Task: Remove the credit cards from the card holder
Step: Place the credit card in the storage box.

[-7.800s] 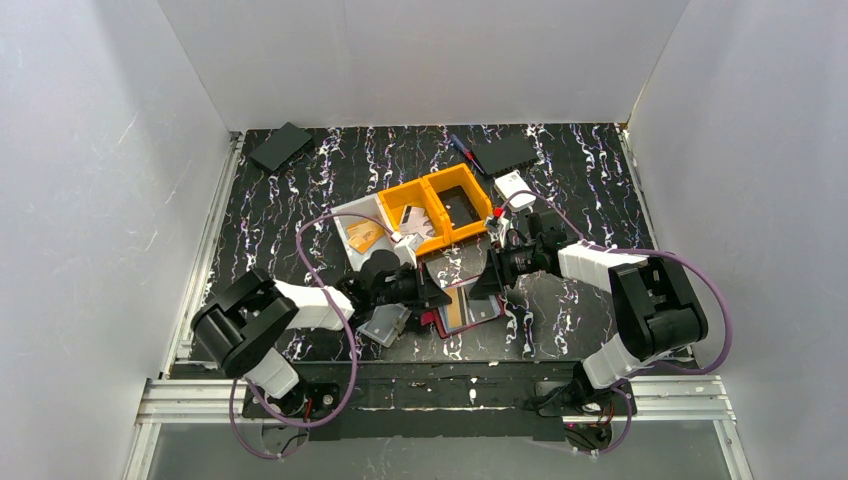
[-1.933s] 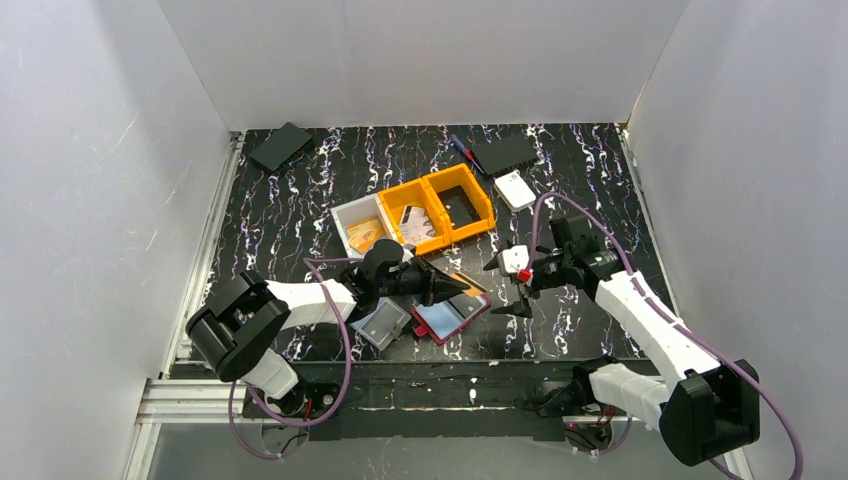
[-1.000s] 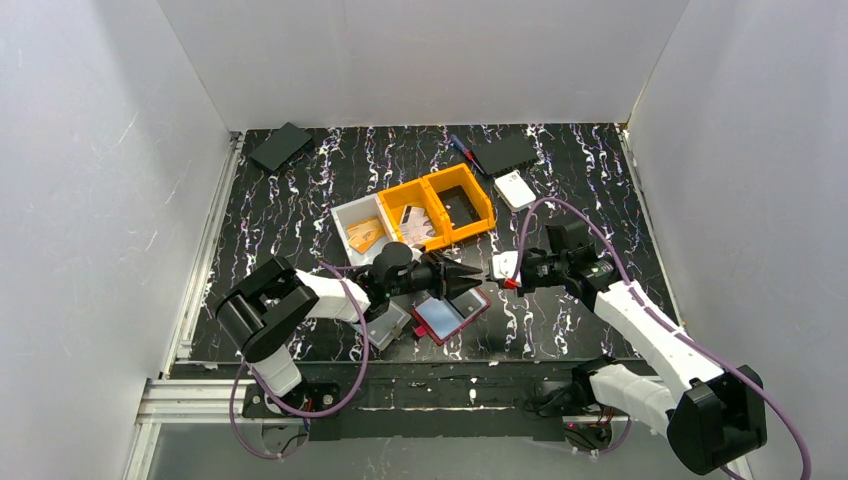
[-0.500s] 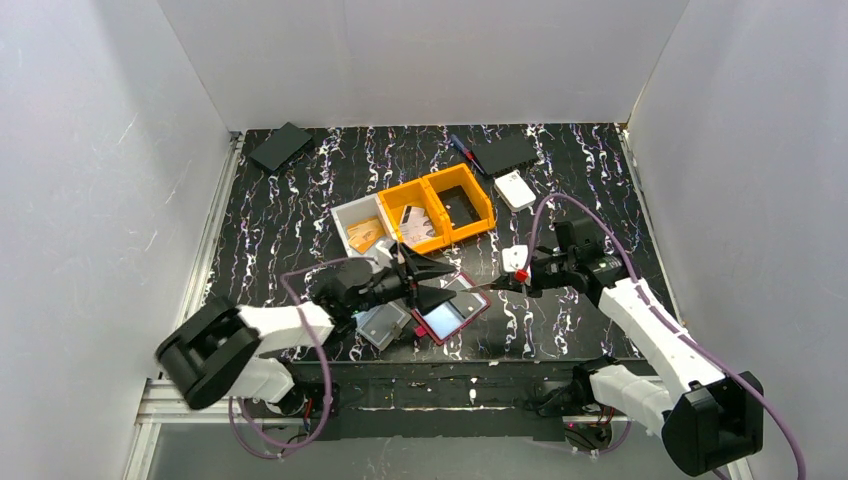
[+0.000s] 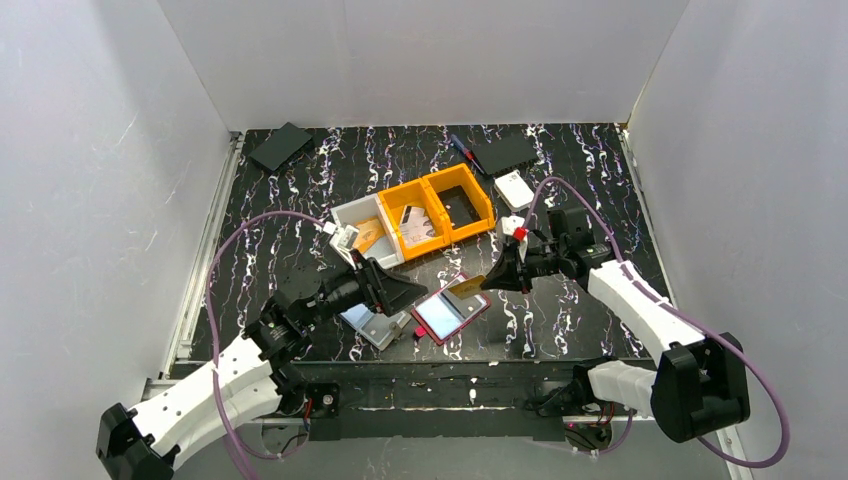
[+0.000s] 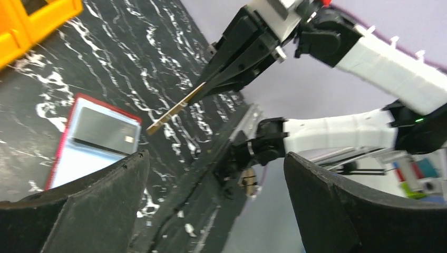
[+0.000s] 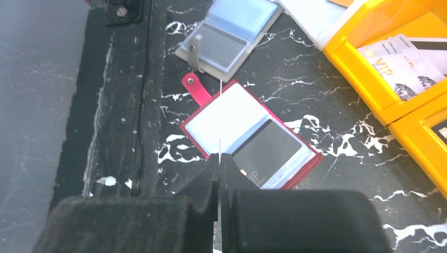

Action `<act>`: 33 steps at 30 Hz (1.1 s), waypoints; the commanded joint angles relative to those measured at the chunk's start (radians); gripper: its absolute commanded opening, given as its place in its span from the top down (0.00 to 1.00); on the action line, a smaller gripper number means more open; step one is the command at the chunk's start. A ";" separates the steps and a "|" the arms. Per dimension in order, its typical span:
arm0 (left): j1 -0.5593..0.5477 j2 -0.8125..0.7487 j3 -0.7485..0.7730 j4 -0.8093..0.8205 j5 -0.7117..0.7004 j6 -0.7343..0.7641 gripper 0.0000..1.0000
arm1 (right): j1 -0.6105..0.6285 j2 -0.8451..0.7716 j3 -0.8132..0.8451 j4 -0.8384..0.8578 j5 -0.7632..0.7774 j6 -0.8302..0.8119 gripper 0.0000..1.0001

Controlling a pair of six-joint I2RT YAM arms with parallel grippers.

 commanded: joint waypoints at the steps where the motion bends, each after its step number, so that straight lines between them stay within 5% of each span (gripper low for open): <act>1: 0.008 0.034 0.030 -0.079 0.033 0.293 0.02 | -0.008 0.021 -0.002 0.181 -0.126 0.234 0.99; 7: 0.008 0.268 0.178 -0.095 0.256 0.477 0.01 | -0.013 0.058 -0.014 0.251 -0.187 0.321 0.99; 17: 0.005 0.493 0.383 -0.258 0.311 0.657 0.01 | -0.018 0.087 -0.023 0.304 -0.220 0.384 0.99; 28: -0.011 0.730 0.613 -0.481 0.374 0.840 0.30 | -0.018 0.089 -0.023 0.296 -0.226 0.378 0.99; 31: -0.014 0.790 0.668 -0.529 0.399 0.836 0.46 | -0.018 0.093 -0.021 0.295 -0.228 0.378 0.99; 33: -0.014 0.819 0.685 -0.540 0.420 0.828 0.66 | -0.018 0.093 -0.021 0.293 -0.229 0.378 0.99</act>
